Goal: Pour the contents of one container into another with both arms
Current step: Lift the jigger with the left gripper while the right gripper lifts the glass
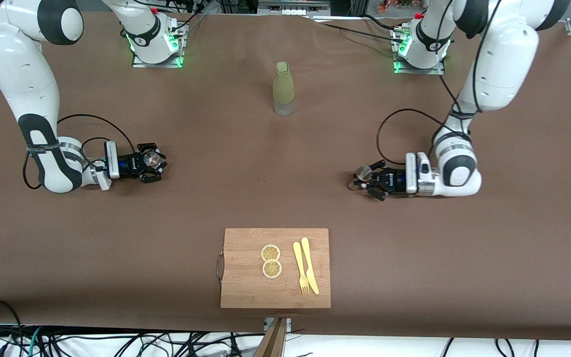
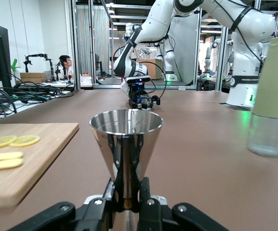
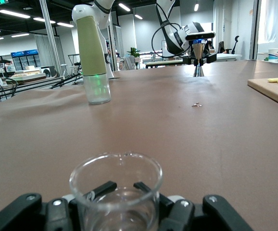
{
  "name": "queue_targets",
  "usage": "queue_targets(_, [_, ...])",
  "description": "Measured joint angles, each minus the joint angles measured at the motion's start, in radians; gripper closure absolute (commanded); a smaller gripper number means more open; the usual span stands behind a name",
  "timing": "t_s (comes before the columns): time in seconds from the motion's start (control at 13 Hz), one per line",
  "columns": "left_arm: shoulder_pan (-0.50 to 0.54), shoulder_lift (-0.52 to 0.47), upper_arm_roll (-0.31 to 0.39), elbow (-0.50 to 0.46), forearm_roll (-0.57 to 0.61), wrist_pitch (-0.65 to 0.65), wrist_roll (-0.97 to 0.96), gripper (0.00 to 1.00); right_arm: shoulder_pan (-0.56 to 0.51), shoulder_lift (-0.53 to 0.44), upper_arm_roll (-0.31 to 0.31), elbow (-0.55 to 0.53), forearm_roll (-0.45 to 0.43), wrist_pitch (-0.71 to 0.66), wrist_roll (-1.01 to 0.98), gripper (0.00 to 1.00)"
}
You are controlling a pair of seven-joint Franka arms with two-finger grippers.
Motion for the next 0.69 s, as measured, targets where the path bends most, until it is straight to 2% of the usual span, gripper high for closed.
queue_targets(0.31, [-0.087,0.0,-0.058,0.0,-0.125,0.1,-0.025,1.0,0.0,0.0,0.009,0.0,0.001,-0.004,0.0,0.85])
queue_targets(0.69, [-0.13,0.0,-0.138,0.004,-0.195,0.226,-0.046,1.0,0.001,-0.006,0.052,0.005,0.005,-0.023,0.017,0.85])
